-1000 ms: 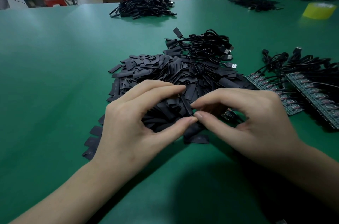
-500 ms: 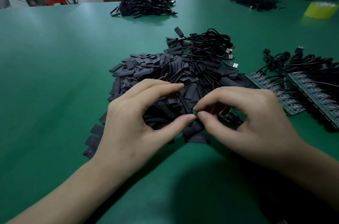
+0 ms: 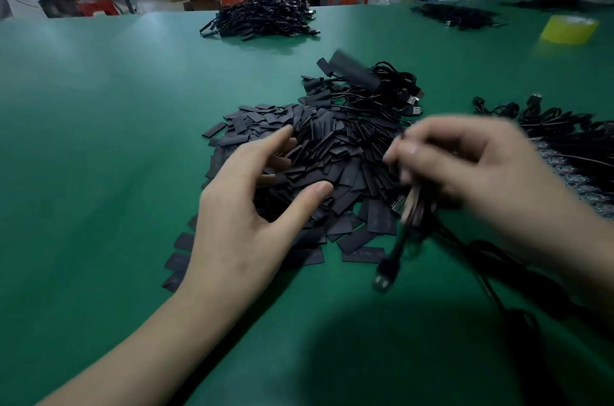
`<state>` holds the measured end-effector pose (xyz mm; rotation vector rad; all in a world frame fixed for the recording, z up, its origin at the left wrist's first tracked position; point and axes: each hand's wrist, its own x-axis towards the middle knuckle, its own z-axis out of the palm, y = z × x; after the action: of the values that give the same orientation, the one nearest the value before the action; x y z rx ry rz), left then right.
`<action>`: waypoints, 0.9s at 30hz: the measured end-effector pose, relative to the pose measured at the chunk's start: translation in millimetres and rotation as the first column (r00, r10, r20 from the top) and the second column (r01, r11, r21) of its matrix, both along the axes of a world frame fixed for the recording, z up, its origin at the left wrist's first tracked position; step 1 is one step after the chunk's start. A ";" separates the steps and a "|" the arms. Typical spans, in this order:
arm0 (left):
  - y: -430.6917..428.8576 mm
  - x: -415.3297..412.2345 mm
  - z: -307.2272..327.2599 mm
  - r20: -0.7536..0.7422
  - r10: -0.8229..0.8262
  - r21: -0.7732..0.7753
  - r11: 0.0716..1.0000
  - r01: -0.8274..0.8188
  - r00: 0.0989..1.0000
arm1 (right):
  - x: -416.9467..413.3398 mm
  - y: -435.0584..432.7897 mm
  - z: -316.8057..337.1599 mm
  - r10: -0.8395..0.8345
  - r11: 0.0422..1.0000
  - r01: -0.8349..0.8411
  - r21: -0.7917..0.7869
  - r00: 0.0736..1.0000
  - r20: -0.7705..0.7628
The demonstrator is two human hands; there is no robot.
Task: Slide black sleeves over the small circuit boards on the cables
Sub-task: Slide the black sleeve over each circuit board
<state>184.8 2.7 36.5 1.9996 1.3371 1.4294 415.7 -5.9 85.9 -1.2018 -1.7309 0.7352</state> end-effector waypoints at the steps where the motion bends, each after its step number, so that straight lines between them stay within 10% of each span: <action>1: 0.0 0.5 -0.4 -0.044 -0.013 0.003 1.000 0.014 0.999 | 7.9 8.0 10.8 -0.059 0.998 0.059 0.033 0.998 0.013; 7: -1.6 1.9 -2.8 -0.262 -0.047 0.006 0.999 0.050 0.964 | 23.7 112.8 55.4 -0.407 0.898 0.154 0.412 0.644 0.647; 13: -1.9 1.4 -6.5 -0.349 -0.117 0.005 0.992 0.127 0.930 | -20.6 202.8 35.1 -0.326 0.944 0.069 0.322 0.327 0.887; 20: -1.0 2.1 -7.8 -0.359 -0.130 0.008 0.990 0.142 0.924 | -21.8 141.3 29.4 -0.251 0.952 -0.032 0.305 0.491 0.834; 27: -0.9 5.4 -7.9 -0.374 -0.129 0.017 0.989 0.145 0.919 | 14.2 28.7 16.4 0.037 0.992 0.100 -0.082 0.391 0.920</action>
<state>190.2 1.7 28.7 2.4312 1.2813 1.0603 429.9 22.7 102.3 -1.9577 -2.5664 0.0455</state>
